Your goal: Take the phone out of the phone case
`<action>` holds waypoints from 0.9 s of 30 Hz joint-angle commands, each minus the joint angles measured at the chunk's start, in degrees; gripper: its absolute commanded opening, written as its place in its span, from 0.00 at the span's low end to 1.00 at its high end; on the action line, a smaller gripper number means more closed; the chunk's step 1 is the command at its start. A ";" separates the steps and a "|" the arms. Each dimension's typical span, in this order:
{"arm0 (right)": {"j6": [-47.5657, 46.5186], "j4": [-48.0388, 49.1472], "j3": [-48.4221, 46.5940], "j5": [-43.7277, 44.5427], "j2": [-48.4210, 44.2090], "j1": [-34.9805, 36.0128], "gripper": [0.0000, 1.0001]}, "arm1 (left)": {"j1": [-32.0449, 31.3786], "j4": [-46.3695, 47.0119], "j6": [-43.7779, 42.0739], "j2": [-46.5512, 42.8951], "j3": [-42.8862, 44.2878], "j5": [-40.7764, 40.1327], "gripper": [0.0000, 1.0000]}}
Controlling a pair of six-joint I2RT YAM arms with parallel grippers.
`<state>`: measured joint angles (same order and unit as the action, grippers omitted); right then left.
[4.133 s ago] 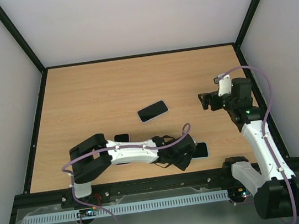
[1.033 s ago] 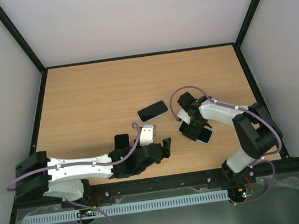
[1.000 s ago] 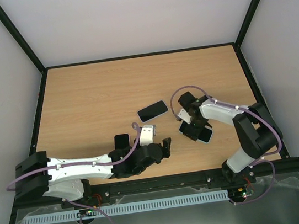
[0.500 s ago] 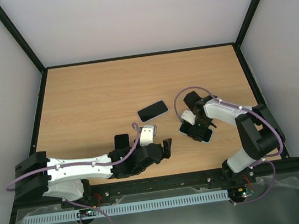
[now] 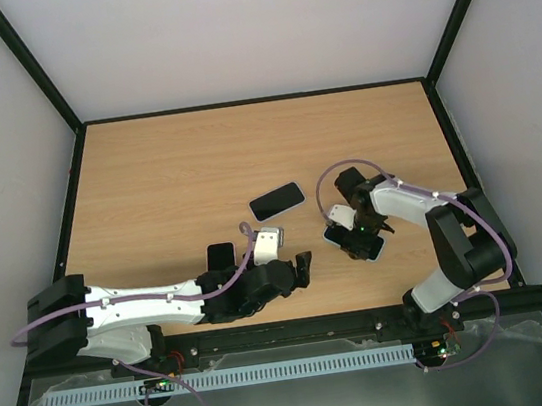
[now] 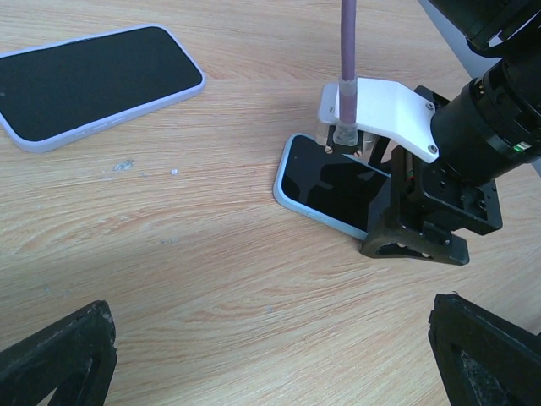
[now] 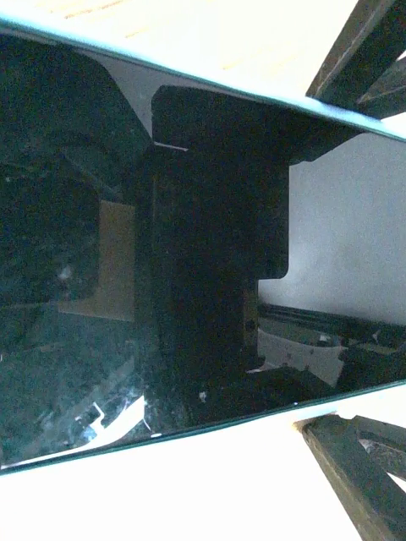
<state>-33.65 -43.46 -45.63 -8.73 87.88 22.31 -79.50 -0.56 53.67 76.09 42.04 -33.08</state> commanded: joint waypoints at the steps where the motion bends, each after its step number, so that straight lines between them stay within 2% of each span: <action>1: 0.39 0.01 3.33 2.00 2.18 -0.29 0.85 | -0.48 -1.06 1.35 0.51 0.96 -1.80 1.00; 6: 3.35 3.69 5.98 4.16 0.46 -0.28 0.64 | -0.31 -1.60 3.47 0.70 1.38 -3.13 1.00; 9: 3.70 3.69 6.07 4.55 -2.71 -0.26 0.56 | 2.26 -7.91 14.38 1.58 2.41 -5.33 1.00; 11: 4.02 3.02 5.25 3.49 -6.12 -0.25 0.54 | 6.86 -7.13 18.02 2.07 1.54 -0.26 1.00; 13: 4.64 1.78 3.53 0.31 -9.42 -0.24 0.52 | 10.54 -0.39 17.17 2.00 -1.01 5.97 1.00; 15: 5.44 0.81 1.39 -4.13 -12.00 -0.24 0.51 | 13.67 4.98 16.74 2.12 -2.02 8.52 0.99; 18: 6.11 2.17 -1.23 -7.73 -14.17 -0.24 0.51 | 15.77 11.37 12.80 3.47 -0.76 9.45 0.91; 23: 8.30 3.89 -6.06 -8.50 -13.09 -0.24 0.49 | 16.14 18.50 4.38 6.90 4.59 9.86 0.82; 27: 14.32 9.16 -7.06 -12.99 -13.12 -0.24 0.49 | 16.23 17.57 1.71 11.91 11.09 10.37 0.81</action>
<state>-25.45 -39.88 -50.30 -16.91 75.07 22.09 -63.57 12.86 60.53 84.27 46.98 -23.66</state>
